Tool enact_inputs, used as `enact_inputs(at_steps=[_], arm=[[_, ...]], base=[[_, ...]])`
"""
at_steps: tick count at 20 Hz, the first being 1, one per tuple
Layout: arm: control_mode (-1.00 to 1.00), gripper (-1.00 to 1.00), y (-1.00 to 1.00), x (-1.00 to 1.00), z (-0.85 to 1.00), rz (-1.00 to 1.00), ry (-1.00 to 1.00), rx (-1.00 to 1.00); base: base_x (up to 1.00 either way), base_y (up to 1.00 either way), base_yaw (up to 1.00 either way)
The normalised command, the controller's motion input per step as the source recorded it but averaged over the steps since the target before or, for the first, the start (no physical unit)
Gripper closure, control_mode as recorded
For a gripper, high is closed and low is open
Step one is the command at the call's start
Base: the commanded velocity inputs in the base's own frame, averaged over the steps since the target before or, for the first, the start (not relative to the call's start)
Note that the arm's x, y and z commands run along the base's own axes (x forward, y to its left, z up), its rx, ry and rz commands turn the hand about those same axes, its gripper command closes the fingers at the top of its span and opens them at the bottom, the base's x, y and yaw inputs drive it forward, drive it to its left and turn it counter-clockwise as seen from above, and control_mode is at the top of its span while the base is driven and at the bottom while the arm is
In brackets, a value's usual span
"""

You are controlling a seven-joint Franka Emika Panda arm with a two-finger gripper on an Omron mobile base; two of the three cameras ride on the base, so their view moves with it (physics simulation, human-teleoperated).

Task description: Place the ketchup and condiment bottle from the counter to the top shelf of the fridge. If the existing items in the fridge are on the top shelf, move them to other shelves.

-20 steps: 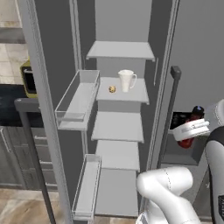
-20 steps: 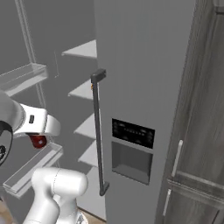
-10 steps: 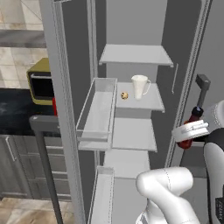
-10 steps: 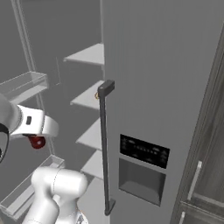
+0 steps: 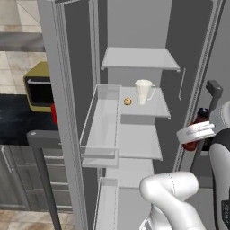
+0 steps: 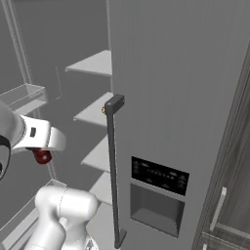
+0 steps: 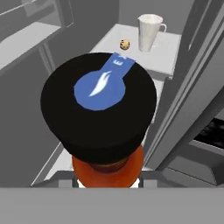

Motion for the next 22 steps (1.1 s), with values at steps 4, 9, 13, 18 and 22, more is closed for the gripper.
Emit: enact_inputs(at_steps=[4, 9, 13, 18, 22], arm=[[-1.0, 1.0, 0.01, 0.16, 0.87, -0.13, -0.08, 0.01], [-1.0, 1.0, 0.0, 0.42, 0.97, -0.06, -0.08, 0.07], [-1.0, 1.0, 0.0, 0.54, 0.83, -0.01, -0.02, 0.1], [-1.0, 1.0, 0.0, 0.76, 0.25, -0.02, -0.05, 0.07], [-1.0, 1.0, 0.0, 0.87, 0.0, 0.0, -0.09, 0.01]], base=[[0.0, 0.0, 0.0], [0.0, 0.0, 0.0], [0.0, 0.0, 0.0], [0.0, 0.0, 0.0], [0.0, 0.0, 0.0]])
